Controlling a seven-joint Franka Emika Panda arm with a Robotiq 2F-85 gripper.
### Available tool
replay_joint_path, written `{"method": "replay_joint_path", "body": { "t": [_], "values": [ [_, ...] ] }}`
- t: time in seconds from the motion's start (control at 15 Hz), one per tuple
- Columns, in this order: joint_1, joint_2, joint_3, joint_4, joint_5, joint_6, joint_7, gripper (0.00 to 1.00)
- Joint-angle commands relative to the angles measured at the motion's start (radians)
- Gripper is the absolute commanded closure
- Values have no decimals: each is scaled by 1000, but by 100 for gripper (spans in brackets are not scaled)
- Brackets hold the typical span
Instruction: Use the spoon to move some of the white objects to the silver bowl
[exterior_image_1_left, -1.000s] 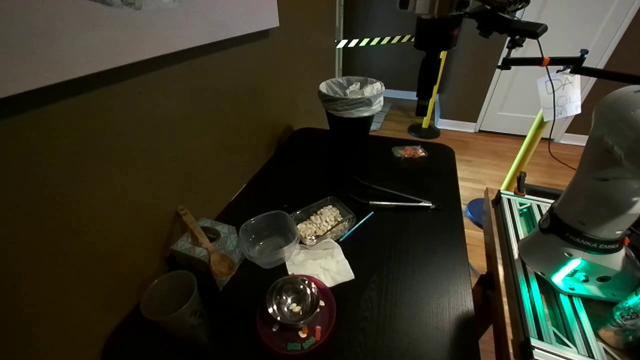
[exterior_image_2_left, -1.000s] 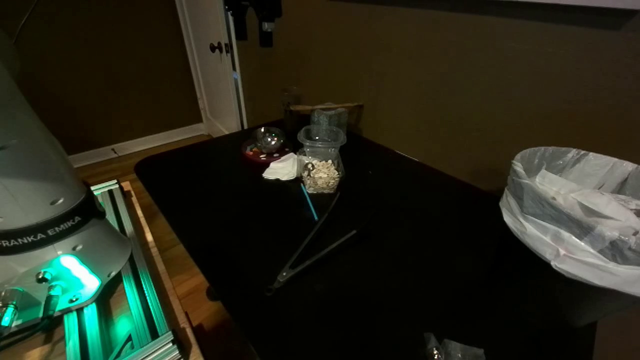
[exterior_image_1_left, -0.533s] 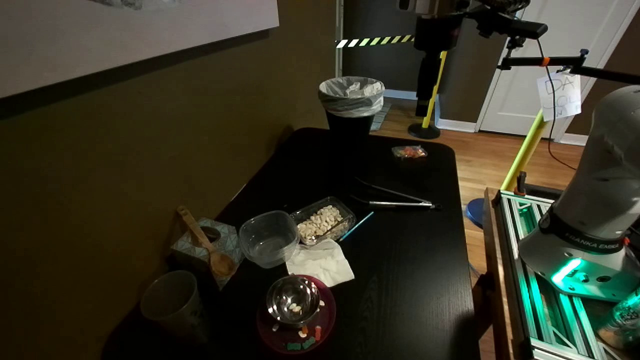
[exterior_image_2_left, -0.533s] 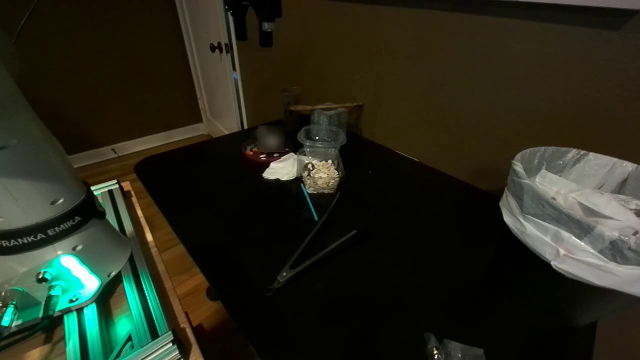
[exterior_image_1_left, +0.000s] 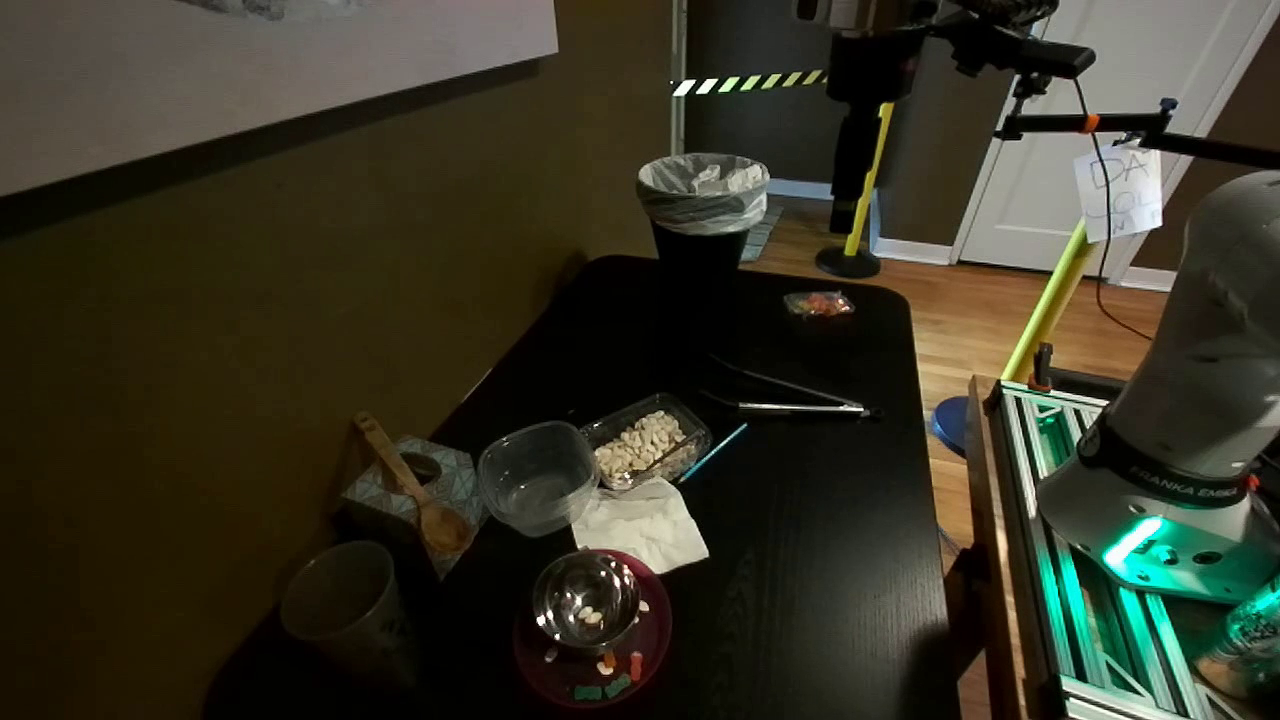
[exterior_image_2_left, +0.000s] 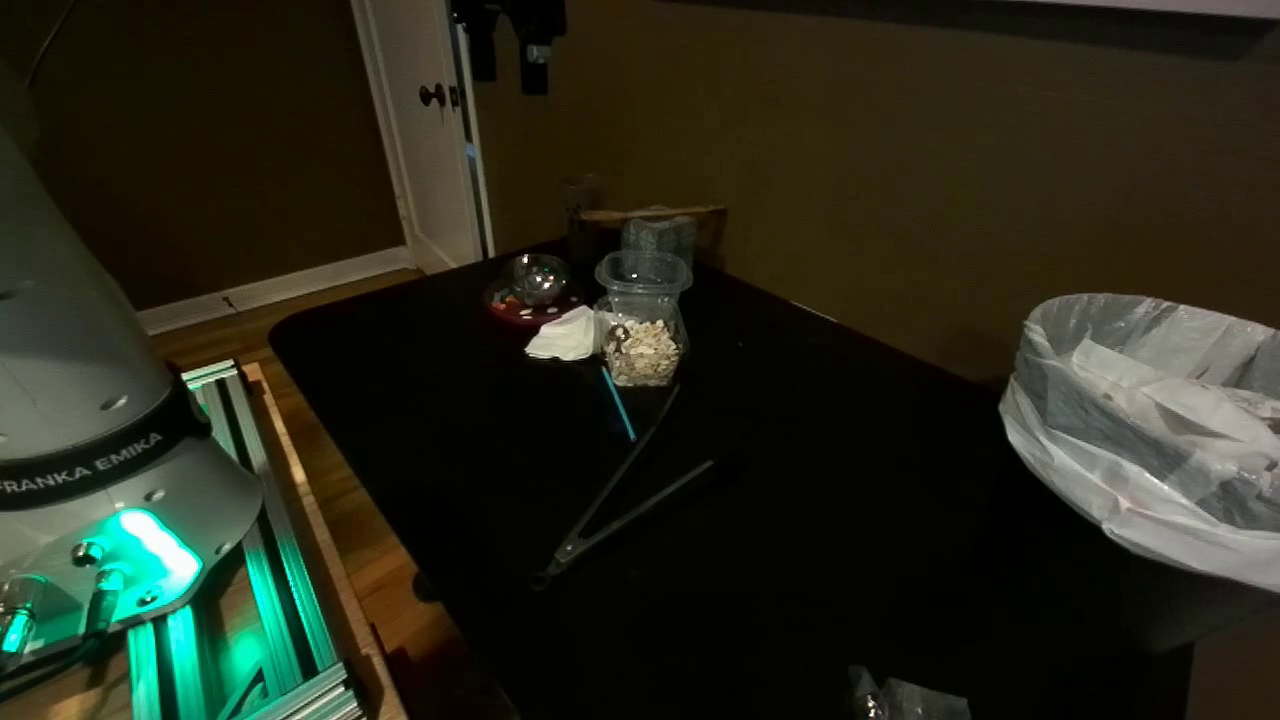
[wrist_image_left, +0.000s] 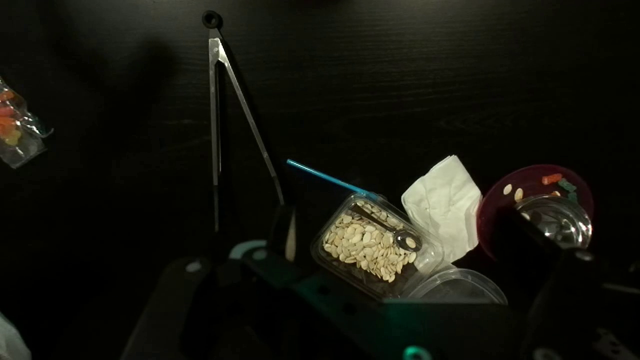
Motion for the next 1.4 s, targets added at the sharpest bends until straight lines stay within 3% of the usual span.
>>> {"method": "replay_joint_path", "body": {
  "t": [0.0, 0.33, 0.67, 0.73, 1.33],
  "values": [
    [50, 136, -37, 70, 27, 66, -124, 0],
    [94, 327, -138, 202, 177, 111, -402, 0],
    [63, 508, -185, 324, 406, -16, -594, 0],
    [49, 432, -149, 256, 341, 59, -534, 0],
    [40, 446, -139, 273, 348, 52, -544, 0]
  ]
}}
